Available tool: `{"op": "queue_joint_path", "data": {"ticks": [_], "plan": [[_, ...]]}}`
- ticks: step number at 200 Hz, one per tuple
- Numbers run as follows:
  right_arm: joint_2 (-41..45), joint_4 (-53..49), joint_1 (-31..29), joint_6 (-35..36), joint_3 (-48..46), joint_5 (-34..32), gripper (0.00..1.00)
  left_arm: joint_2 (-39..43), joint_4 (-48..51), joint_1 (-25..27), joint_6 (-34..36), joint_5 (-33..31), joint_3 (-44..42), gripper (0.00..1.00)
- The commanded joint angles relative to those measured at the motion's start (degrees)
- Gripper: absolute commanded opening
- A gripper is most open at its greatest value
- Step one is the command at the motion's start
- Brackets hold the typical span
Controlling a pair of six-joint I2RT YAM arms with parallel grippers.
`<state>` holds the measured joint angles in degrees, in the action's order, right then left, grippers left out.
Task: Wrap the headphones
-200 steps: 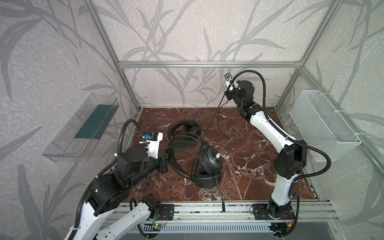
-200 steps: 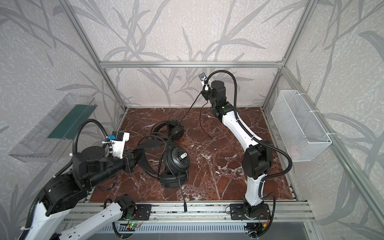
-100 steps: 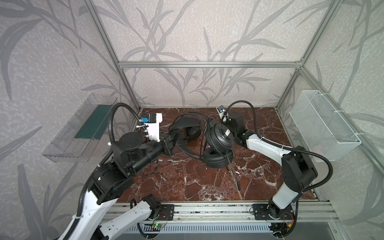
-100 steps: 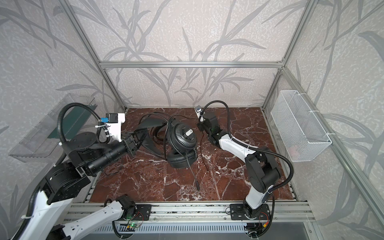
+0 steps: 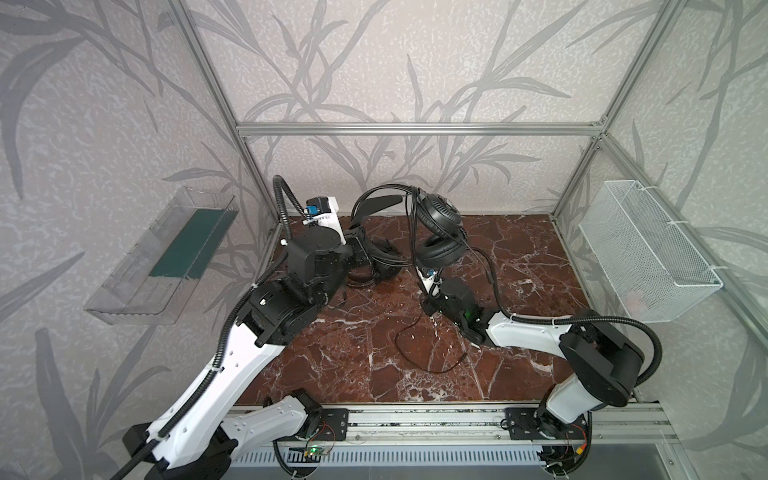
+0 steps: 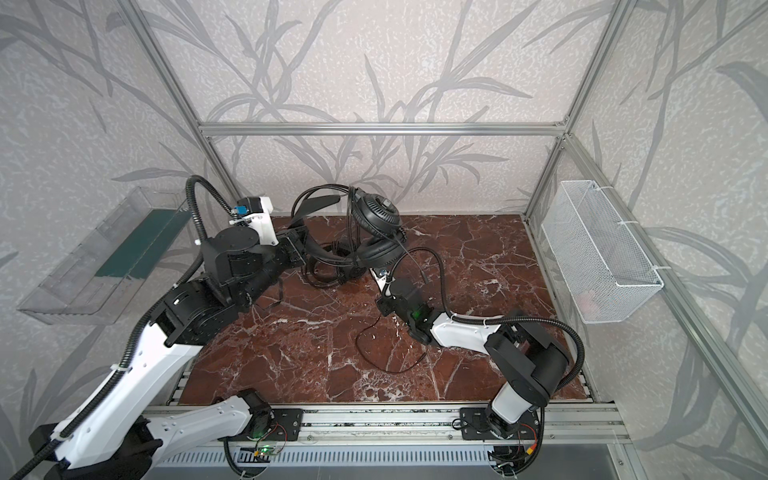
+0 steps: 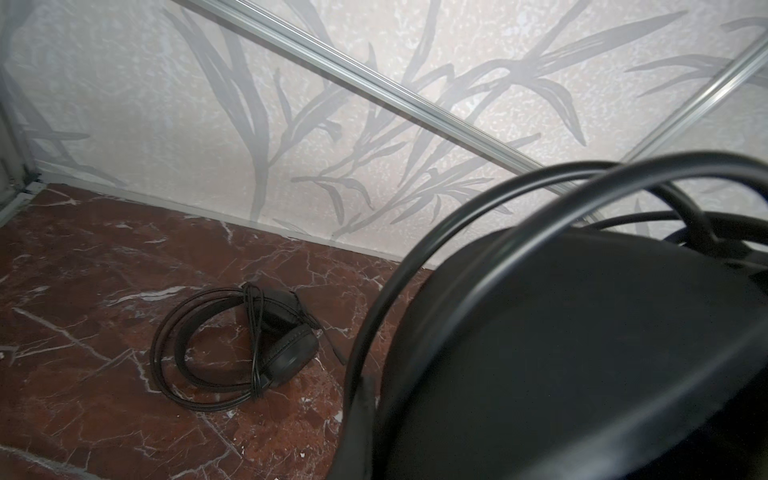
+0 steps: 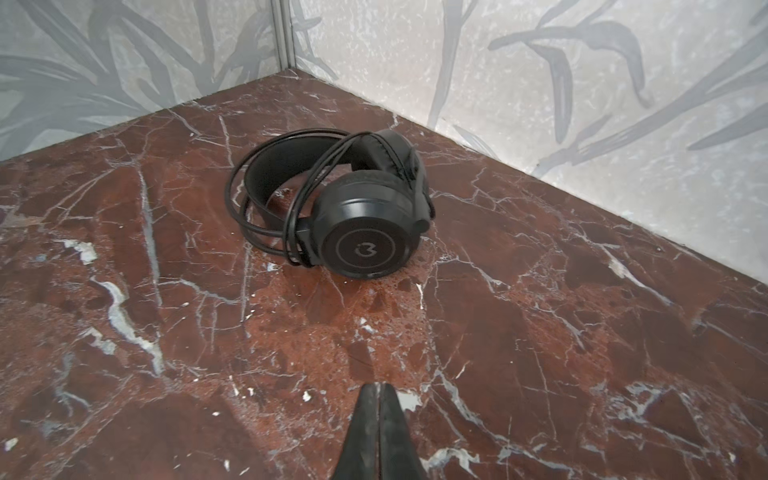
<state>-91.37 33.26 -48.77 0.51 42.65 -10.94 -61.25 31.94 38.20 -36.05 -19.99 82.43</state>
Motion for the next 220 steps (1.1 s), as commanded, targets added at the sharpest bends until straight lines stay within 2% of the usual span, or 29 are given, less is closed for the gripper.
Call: {"op": "queue_joint_path", "data": {"ticks": [1, 16, 54, 72, 118, 141, 188, 220], "plan": [[3.16, 5.22, -2.70, -2.89, -1.77, -2.35, 0.00, -0.76, -4.60, -0.94, -6.31, -7.91, 1.89, 0.00], [3.82, 3.93, -4.87, -4.11, -2.24, -1.38, 0.00, -2.19, -3.29, -2.42, -8.36, -8.11, 1.66, 0.00], [5.74, 1.99, -13.24, 0.69, -3.03, -11.42, 0.00, -5.34, -0.19, -6.43, -11.48, -5.31, 0.74, 0.00], [8.16, -1.57, -15.79, 2.12, -3.11, -13.18, 0.00, -6.20, 1.58, -9.78, -12.42, -3.50, -0.46, 0.00], [10.74, -10.55, -20.92, -0.01, -4.96, -20.82, 0.00, -7.57, 1.45, -17.08, -15.41, 3.06, -3.94, 0.00], [9.87, -12.17, -23.18, -1.14, -5.72, -22.78, 0.00, -8.74, 1.78, -18.14, -15.26, 4.07, -3.22, 0.00], [10.80, -16.46, -29.81, 2.76, -0.73, -26.02, 0.00, -11.31, 3.27, -18.64, -15.42, 4.61, -2.90, 0.00], [14.51, -19.09, -33.30, 4.79, 1.50, -24.07, 0.00, -13.18, 4.09, -18.99, -14.40, 3.89, -2.71, 0.00]]}}
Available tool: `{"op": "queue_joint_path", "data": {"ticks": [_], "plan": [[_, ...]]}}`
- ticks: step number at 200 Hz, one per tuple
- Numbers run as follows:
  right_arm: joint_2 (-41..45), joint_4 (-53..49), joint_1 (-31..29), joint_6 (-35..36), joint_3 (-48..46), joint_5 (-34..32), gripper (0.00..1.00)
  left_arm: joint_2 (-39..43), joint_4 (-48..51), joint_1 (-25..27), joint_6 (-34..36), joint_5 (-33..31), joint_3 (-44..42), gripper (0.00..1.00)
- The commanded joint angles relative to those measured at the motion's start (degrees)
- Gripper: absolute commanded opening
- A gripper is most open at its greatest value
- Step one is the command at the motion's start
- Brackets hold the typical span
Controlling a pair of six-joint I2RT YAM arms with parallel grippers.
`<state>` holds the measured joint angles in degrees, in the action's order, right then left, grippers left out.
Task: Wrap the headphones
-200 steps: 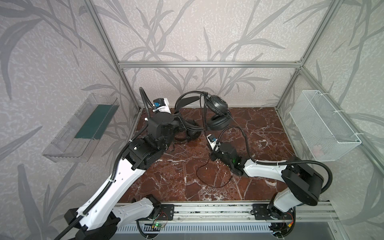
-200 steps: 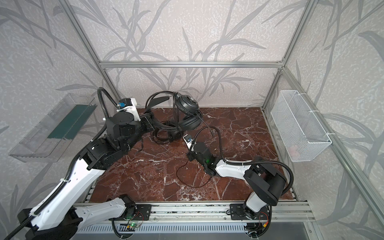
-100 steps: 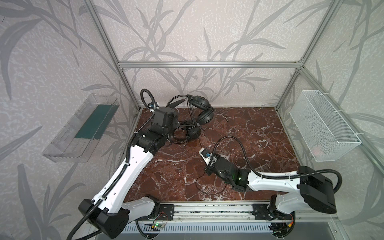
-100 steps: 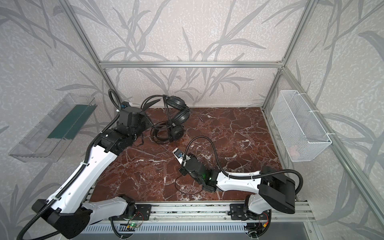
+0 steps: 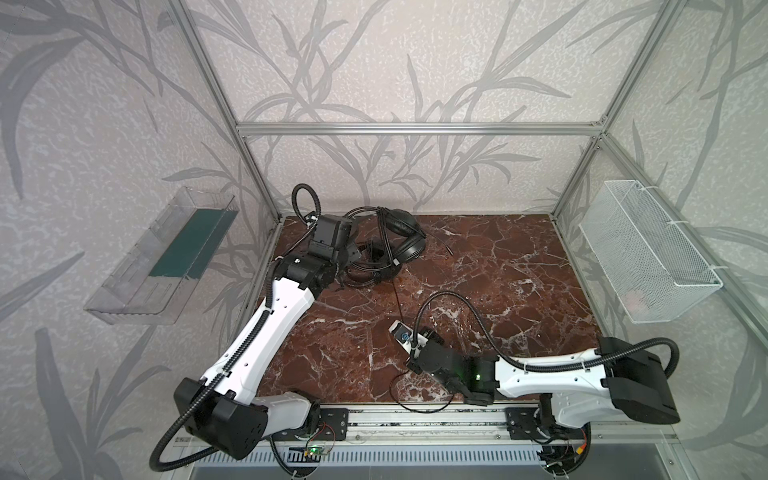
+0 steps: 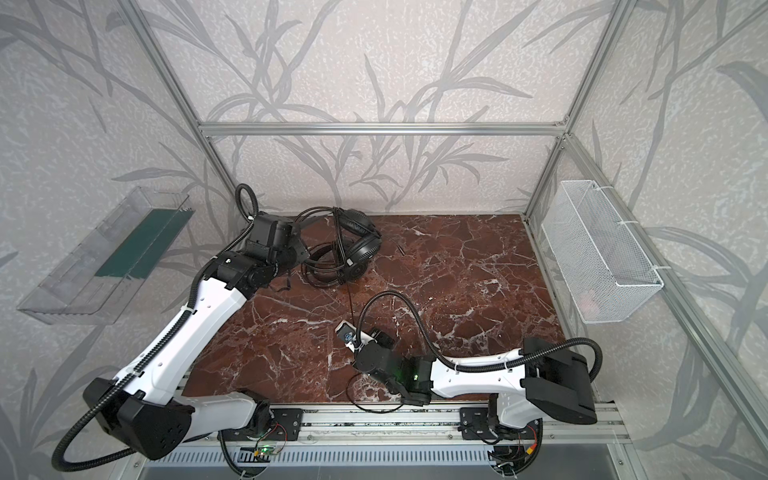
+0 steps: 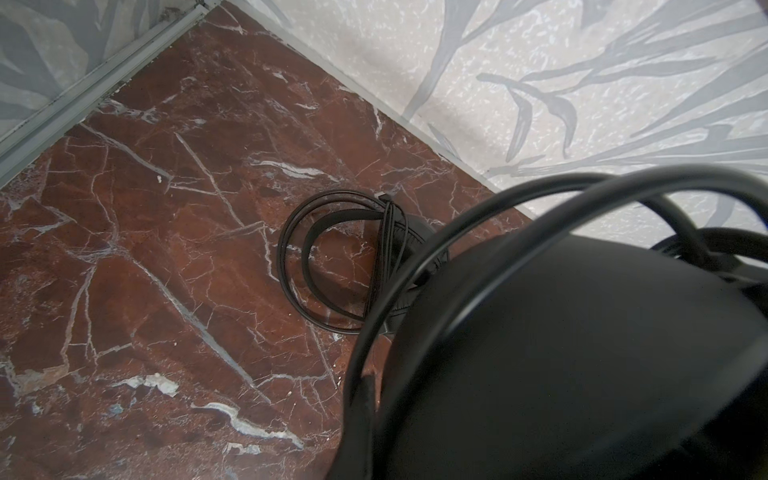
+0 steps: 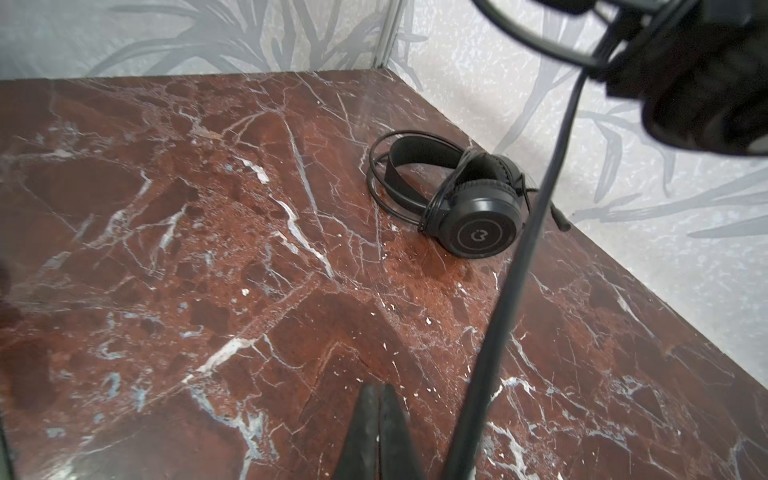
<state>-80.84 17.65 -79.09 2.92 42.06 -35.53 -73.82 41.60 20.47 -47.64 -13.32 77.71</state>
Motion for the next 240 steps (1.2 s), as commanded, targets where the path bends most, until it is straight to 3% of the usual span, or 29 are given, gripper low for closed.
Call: {"op": "queue_joint_path", "data": {"ticks": [1, 39, 68, 94, 112, 139, 191, 240], "plan": [[4.08, -3.54, -3.04, 2.41, 2.12, 0.53, 0.00, -0.71, -5.48, -1.29, -2.77, -2.77, 2.05, 0.00], [7.96, -5.15, -3.62, 7.90, 3.06, 0.55, 0.00, -3.46, -3.87, -1.41, -1.76, -0.14, 3.50, 0.00], [8.56, -6.89, -3.55, 22.17, 6.18, -1.43, 0.00, -3.52, -2.13, -1.22, -1.80, 0.53, 3.57, 0.00], [6.56, -12.91, -3.53, 34.07, 12.20, -8.69, 0.00, -2.96, 0.00, -1.00, -1.44, 1.18, 2.30, 0.00], [4.55, -12.18, -3.08, 43.27, 15.31, -14.57, 0.00, -2.06, 1.06, -0.96, -0.79, 0.85, 0.51, 0.00], [2.64, -4.86, -1.18, 56.58, 16.37, -15.63, 0.00, -1.13, 2.16, -0.79, 0.37, 1.84, -2.00, 0.00], [-0.47, 0.87, 4.69, 65.01, 21.15, -13.66, 0.00, 1.38, 3.08, -0.44, 2.17, 3.80, -6.70, 0.00], [-3.91, 0.63, 8.39, 64.11, 27.05, -10.33, 0.00, 3.68, 2.84, -0.44, 3.55, 5.65, -10.73, 0.00]]}}
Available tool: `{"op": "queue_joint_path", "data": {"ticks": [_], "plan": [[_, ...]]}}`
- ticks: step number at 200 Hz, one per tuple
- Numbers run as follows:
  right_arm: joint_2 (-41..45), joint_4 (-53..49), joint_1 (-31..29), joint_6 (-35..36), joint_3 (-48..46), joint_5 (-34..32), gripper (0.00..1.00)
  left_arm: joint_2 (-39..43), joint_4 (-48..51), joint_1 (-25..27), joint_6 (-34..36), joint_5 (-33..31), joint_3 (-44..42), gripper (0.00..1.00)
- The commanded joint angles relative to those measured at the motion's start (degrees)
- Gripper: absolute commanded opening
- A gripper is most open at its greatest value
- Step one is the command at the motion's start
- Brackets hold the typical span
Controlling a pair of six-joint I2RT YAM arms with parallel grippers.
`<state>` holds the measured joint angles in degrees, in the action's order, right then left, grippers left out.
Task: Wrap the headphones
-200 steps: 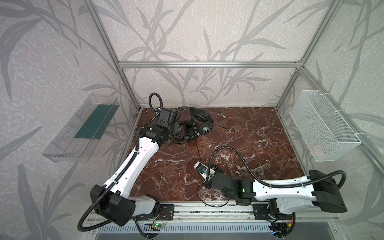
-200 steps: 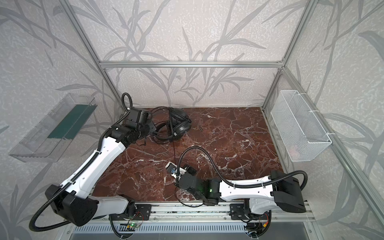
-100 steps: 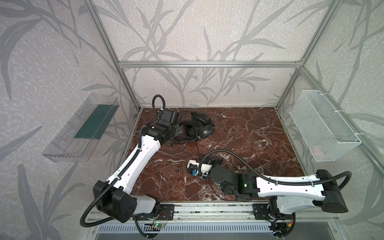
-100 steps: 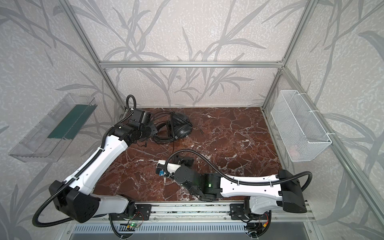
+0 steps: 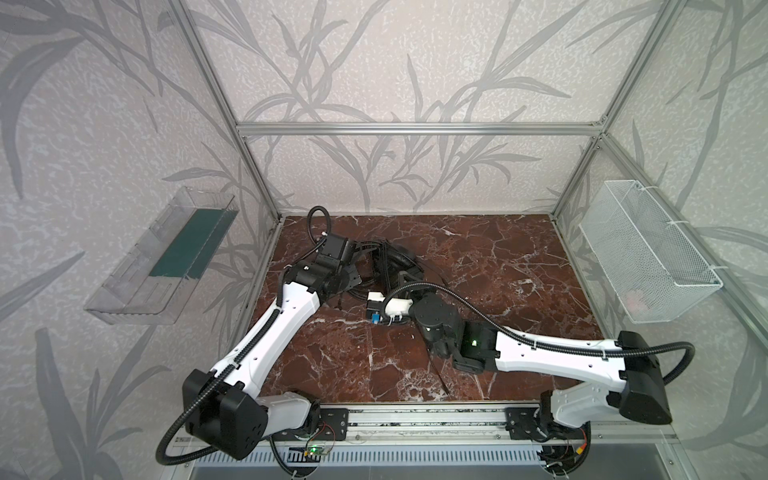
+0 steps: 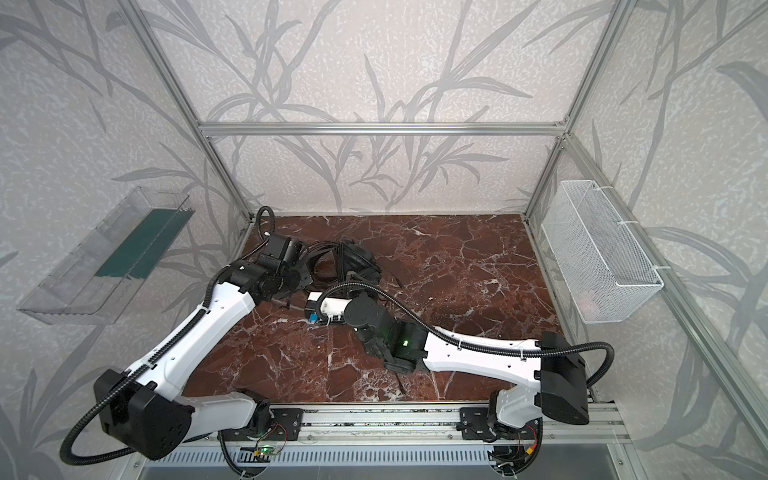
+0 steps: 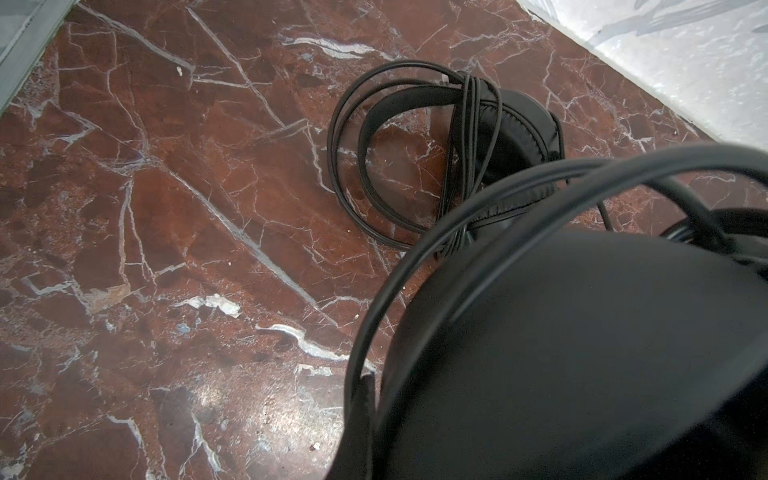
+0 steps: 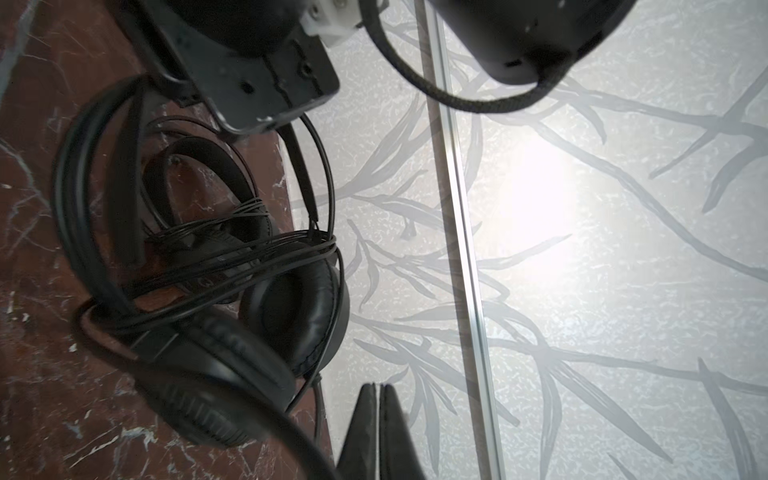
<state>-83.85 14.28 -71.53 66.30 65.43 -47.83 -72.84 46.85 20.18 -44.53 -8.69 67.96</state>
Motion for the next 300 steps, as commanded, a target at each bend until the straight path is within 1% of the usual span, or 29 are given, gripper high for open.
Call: {"op": "queue_joint_path", "data": {"ticks": [1, 66, 76, 99, 118, 127, 144, 166, 173, 176, 186, 200, 212, 242, 257, 300], "plan": [[-0.97, 4.00, 0.85, 0.70, 3.76, 2.05, 0.00, 2.74, -2.43, -0.15, 0.47, 1.03, -1.03, 0.00], [-4.91, 5.55, 5.61, -1.04, 9.46, 6.10, 0.00, 5.71, -3.82, -0.06, 2.86, 2.69, -6.15, 0.00], [-5.09, 4.93, 6.44, -2.75, 10.30, 7.39, 0.02, 6.22, -4.17, -0.07, 2.96, 2.87, -6.97, 0.00], [-4.94, 0.54, 8.73, -9.17, 12.38, 11.17, 0.04, 7.30, -5.20, -0.07, 3.14, 3.40, -8.24, 0.00], [-4.24, -1.35, 9.68, -13.67, 12.62, 14.64, 0.11, 7.61, -5.36, -0.08, 3.30, 3.32, -8.37, 0.00], [-3.89, -1.65, 10.38, -15.48, 12.38, 16.53, 0.11, 7.67, -5.39, -0.11, 3.31, 3.33, -8.43, 0.00], [-3.35, 0.28, 11.69, -17.62, 11.23, 18.99, 0.12, 7.66, -5.53, -0.11, 3.40, 3.65, -8.55, 0.00], [-3.41, 0.27, 12.55, -19.73, 11.49, 19.96, 0.13, 7.53, -5.68, -0.06, 3.39, 4.14, -8.55, 0.00], [-3.51, 0.20, 12.48, -20.01, 11.56, 20.19, 0.13, 7.57, -5.84, -0.06, 3.40, 4.28, -8.55, 0.00], [-3.59, 0.29, 14.31, -20.13, 11.64, 20.30, 0.13, 7.61, -5.85, -0.06, 3.36, 4.21, -8.61, 0.00], [-3.82, 0.60, 14.80, -20.09, 11.70, 20.33, 0.13, 7.55, -5.83, -0.06, 3.48, 4.16, -8.58, 0.00], [-4.27, 1.02, 15.13, -19.46, 11.90, 20.28, 0.14, 7.71, -5.88, -0.06, 3.49, 4.11, -8.70, 0.00], [-4.86, 1.96, 15.48, -18.58, 12.13, 19.82, 0.18, 7.80, -5.88, -0.06, 3.46, 4.12, -8.79, 0.00], [-6.00, 3.03, 15.98, -16.03, 12.96, 19.18, 0.20, 7.97, -5.89, -0.06, 3.58, 3.85, -8.99, 0.00], [-5.93, 3.06, 16.37, -15.77, 12.93, 19.73, 0.24, 7.95, -5.98, -0.10, 3.53, 3.73, -8.99, 0.00], [-6.15, 2.78, 17.82, -15.52, 13.45, 20.42, 0.27, 7.92, -5.91, -0.08, 3.66, 3.95, -8.99, 0.00]]}}
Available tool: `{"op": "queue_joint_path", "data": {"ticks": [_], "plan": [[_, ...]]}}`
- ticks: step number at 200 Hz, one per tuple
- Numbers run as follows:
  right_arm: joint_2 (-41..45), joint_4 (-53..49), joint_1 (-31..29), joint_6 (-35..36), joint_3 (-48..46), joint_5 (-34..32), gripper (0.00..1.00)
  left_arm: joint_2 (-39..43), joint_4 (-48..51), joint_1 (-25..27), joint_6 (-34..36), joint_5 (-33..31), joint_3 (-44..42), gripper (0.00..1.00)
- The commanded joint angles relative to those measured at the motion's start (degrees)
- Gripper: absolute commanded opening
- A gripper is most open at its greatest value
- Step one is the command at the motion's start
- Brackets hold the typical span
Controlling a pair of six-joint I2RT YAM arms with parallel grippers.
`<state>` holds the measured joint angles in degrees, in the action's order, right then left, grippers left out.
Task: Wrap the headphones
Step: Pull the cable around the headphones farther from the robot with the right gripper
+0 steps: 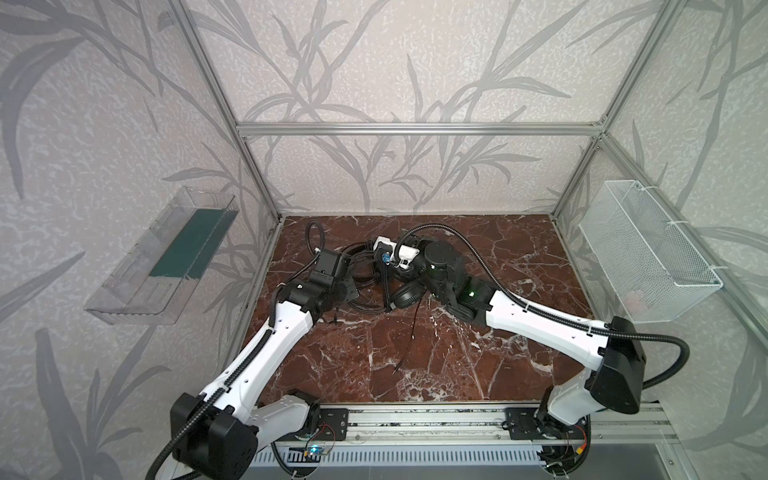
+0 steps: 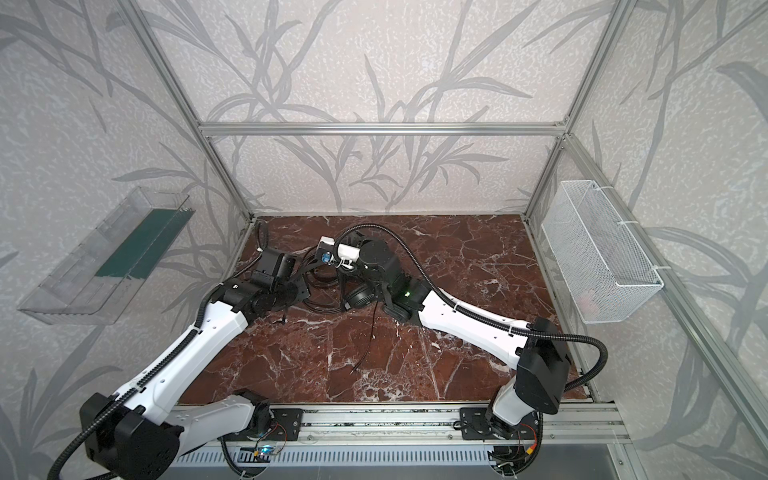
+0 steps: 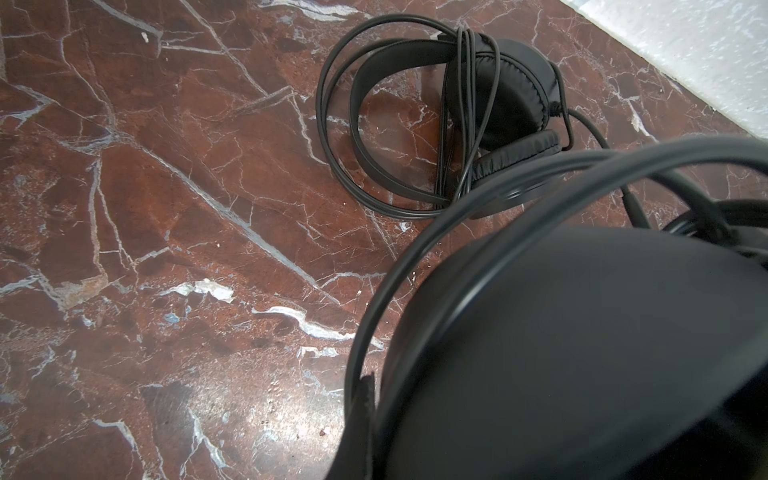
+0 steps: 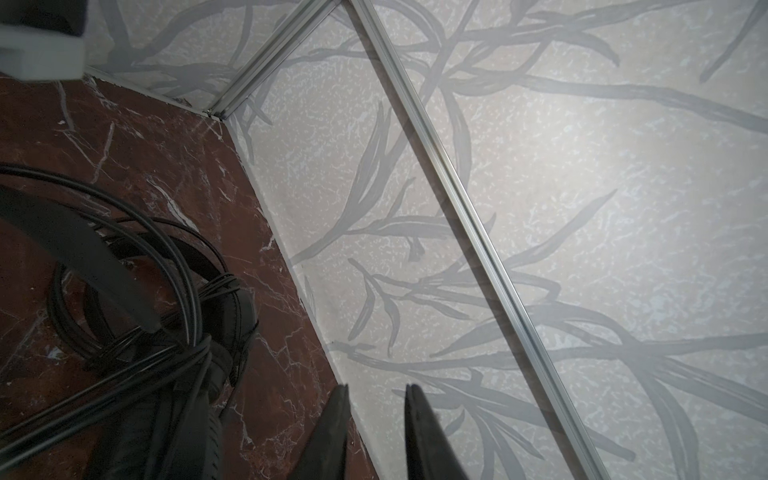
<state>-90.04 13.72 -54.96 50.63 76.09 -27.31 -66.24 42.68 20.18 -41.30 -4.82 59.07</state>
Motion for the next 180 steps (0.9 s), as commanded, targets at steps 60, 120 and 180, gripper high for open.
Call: {"op": "queue_joint_path", "data": {"ticks": [60, 120, 180], "plan": [[-0.21, 2.86, 2.13, 2.19, 5.78, 0.84, 0.34, 1.46, -1.89, -0.06, 0.54, 0.03, -0.27, 0.00], [0.63, 1.52, 2.87, 3.25, 7.10, 2.29, 0.39, 1.86, -1.94, -0.06, 0.61, -0.01, -0.92, 0.00], [0.33, 0.62, 3.45, 5.47, 10.14, 2.41, 0.40, 1.89, -2.05, -0.03, 0.68, 0.47, -0.92, 0.00]]}}
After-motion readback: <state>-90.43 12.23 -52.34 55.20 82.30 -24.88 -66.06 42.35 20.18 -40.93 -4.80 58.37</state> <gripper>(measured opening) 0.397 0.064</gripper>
